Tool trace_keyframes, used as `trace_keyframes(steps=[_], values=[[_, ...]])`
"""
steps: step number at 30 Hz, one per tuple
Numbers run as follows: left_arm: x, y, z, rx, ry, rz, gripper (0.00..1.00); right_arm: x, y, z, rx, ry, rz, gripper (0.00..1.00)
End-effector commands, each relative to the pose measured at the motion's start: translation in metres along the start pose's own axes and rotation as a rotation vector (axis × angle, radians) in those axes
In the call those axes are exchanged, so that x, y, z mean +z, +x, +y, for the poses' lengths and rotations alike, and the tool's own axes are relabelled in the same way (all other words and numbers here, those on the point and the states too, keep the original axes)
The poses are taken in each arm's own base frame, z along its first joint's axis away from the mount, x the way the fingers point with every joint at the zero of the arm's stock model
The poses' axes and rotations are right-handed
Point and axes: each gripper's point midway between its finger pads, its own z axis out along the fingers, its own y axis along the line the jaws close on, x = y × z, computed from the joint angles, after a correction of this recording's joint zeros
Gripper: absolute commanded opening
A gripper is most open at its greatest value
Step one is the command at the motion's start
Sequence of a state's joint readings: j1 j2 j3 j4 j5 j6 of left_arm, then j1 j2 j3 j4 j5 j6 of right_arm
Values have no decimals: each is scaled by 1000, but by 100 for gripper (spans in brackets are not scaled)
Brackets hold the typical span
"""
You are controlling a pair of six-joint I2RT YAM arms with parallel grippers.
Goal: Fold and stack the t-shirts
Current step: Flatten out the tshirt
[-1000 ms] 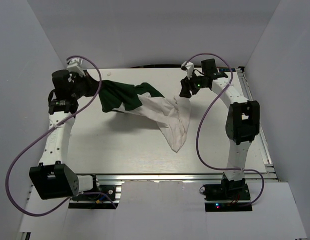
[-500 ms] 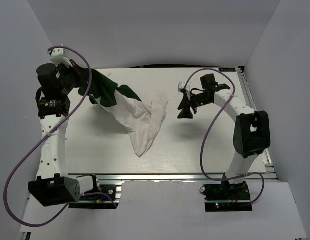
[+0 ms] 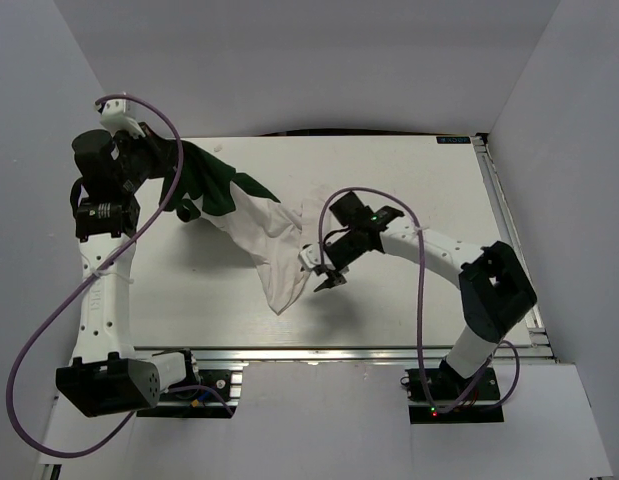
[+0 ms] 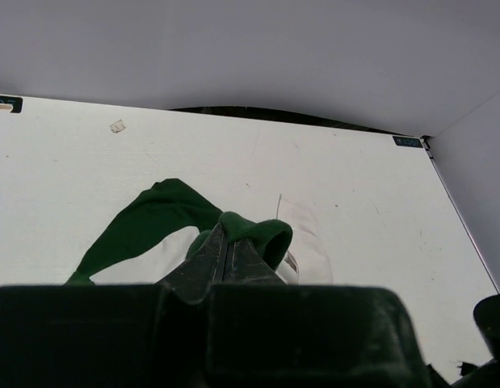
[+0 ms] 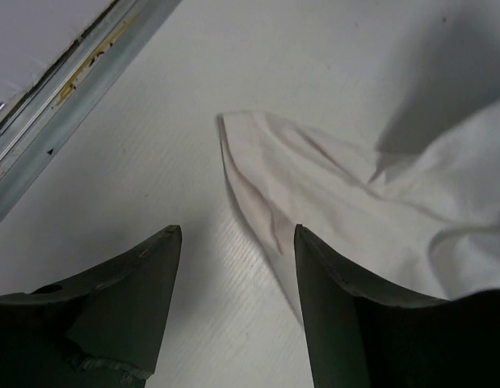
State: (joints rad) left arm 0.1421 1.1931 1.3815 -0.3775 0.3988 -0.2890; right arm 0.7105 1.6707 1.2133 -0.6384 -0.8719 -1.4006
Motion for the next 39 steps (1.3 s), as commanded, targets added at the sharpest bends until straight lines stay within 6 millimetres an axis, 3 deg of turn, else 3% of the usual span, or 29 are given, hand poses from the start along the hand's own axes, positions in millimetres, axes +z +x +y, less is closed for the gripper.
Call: trace_keyframes(steps=[1,5,8,10,18,26,32,39], values=[[-15,-13,-8,20,8,-50,0,30,-13,-12,-96,-8,10,64],[-16,-10,-8,21,5,-46,0,75,-14,-8,-83,-38,45,61],[-17,-8,-7,19,2,-46,0,98,-13,-7,-2,-41,56,57],[-18,-7,-8,14,6,-44,0,108,-8,-17,14,-7,72,55],[-19,-5,-10,10,16,-46,0,121,9,-23,63,26,142,53],[-22,-6,-10,8,13,-50,0,134,11,6,48,-48,149,52],[-22,-6,-10,9,11,-49,0,138,8,12,60,-62,144,52],[-23,-6,-11,9,11,-50,0,141,21,16,72,-64,184,49]])
